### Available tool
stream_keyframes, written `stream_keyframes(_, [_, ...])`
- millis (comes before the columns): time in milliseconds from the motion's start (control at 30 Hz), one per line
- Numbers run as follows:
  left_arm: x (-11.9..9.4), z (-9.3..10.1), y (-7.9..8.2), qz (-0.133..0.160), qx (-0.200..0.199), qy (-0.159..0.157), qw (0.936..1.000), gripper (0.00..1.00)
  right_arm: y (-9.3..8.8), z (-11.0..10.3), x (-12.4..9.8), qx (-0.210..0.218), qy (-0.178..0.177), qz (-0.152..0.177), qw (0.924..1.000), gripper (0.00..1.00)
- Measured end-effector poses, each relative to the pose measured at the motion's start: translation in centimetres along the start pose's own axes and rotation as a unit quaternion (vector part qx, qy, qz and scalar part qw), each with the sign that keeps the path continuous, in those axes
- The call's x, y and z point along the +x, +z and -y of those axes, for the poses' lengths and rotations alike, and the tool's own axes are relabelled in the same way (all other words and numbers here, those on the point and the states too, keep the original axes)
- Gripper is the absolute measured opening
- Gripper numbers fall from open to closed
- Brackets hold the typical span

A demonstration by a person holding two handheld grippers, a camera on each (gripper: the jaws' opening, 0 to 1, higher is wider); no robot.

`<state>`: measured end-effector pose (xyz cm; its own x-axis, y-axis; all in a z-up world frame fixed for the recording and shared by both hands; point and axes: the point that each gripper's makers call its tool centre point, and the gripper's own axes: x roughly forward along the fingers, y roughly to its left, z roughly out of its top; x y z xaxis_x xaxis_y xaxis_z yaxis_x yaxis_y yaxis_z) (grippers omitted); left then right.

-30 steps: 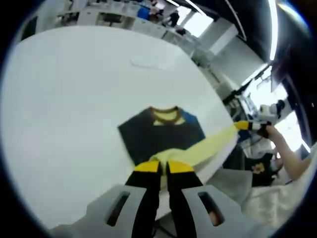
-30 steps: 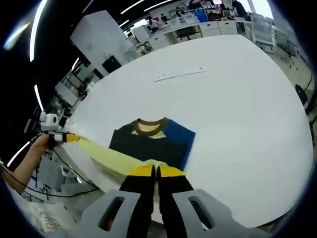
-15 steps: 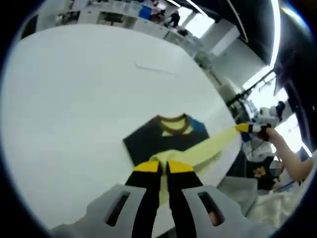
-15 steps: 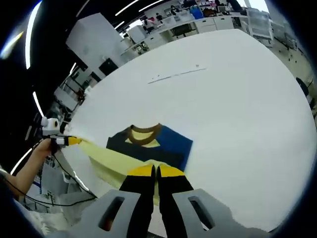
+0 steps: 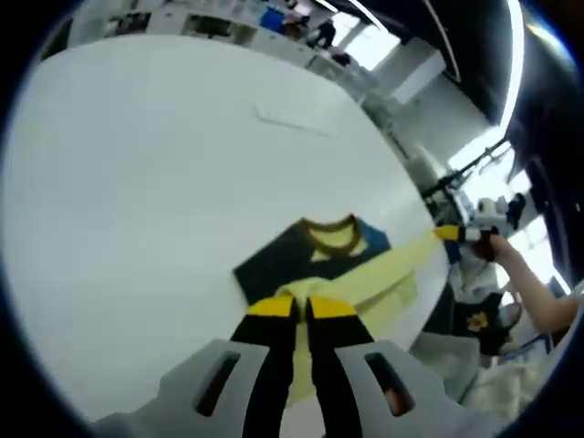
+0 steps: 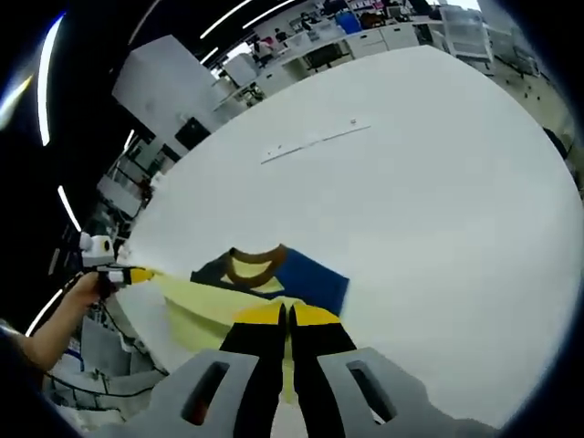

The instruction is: Fold the garment on the visible template until the final outline fits inside the template.

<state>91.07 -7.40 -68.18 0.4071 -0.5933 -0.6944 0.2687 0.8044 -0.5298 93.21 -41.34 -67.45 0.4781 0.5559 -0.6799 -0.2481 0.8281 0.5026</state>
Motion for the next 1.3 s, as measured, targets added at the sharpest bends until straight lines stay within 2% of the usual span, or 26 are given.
stream_keyframes(233, [1.5, -1.1, 0.7, -0.010, -0.001, -0.004, 0.9999, 0.01, 0.3, 1.1, 1.5, 0.004, -0.007, -0.008, 0.9999, 0.02])
stream_keyframes(500, [3.7, -2.4, 0.6, -0.024, -0.010, 0.003, 0.9997, 0.01, 0.3, 2.6, 3.6, 0.019, -0.002, -0.017, 0.9997, 0.02])
stream_keyframes(800, [4.6, -2.9, 0.3, -0.031, -0.020, 0.007, 0.9993, 0.01, 0.1, 3.7, 5.5, 0.020, -0.006, -0.028, 0.9994, 0.02])
stream_keyframes(1033, [5.9, -3.7, 0.2, -0.041, -0.027, 0.009, 0.9987, 0.01, -0.9, 4.6, 6.6, 0.040, -0.012, -0.039, 0.9984, 0.02])
stream_keyframes(1300, [6.3, -4.6, -0.3, -0.048, -0.040, 0.014, 0.9979, 0.01, -1.5, 5.0, 7.4, 0.056, -0.005, -0.042, 0.9975, 0.02])
